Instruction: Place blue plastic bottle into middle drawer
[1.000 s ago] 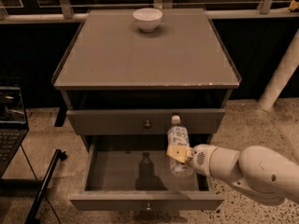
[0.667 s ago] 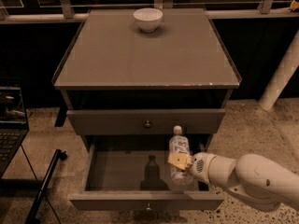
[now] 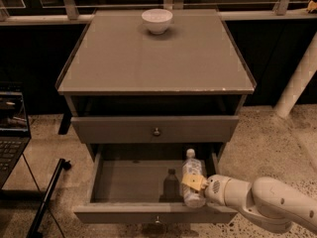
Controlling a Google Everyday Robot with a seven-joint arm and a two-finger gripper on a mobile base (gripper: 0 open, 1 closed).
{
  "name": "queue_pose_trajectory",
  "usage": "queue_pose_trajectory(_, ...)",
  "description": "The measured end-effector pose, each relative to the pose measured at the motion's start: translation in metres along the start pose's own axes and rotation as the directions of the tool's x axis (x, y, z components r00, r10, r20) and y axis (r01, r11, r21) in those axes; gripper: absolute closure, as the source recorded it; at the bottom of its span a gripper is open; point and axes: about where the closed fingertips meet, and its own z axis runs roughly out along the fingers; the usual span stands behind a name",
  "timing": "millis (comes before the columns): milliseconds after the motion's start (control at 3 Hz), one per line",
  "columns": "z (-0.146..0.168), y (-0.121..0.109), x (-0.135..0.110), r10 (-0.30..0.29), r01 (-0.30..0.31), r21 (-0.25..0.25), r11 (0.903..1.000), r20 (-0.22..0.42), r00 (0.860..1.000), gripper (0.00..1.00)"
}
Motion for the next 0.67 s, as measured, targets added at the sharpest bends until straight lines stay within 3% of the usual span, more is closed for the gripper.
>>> queue_pose_trajectory(333,0.017,-0.025,0.006,0.054,-0.056,-0.11,0.9924,-0.022,0.998,1.0)
queue_pose_trajectory(667,0.043,-0.039,0.003,0.092,-0.104,-0.213,0.9714,-0.065,0.994,1.0)
